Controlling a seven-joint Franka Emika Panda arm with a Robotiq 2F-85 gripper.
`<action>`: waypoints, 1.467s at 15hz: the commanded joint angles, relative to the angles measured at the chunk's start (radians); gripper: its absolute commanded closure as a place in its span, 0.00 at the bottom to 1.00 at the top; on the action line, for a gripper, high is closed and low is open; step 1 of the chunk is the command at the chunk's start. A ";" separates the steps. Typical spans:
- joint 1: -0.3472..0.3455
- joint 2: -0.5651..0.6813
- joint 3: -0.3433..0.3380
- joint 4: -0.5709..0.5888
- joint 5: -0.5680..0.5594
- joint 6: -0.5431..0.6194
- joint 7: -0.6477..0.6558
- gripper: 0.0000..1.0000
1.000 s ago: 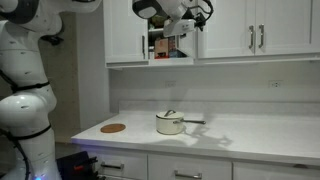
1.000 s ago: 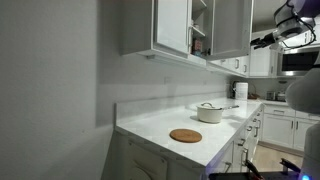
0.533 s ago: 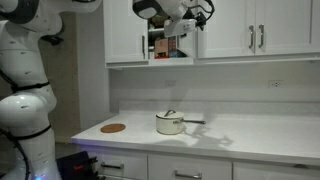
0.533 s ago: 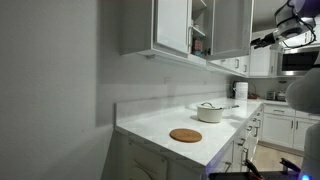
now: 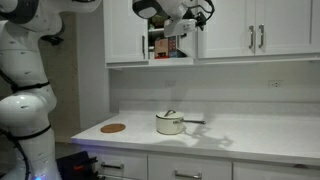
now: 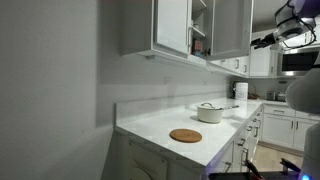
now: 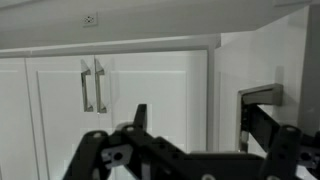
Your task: Open the second top cupboard door from the left
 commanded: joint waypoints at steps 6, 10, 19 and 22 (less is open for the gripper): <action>-0.076 -0.049 -0.063 -0.014 -0.012 -0.064 0.004 0.00; -0.069 -0.049 -0.046 -0.018 -0.013 -0.064 0.004 0.00; -0.070 -0.049 -0.049 -0.020 -0.013 -0.064 0.004 0.00; -0.071 -0.049 -0.049 -0.020 -0.013 -0.064 0.004 0.00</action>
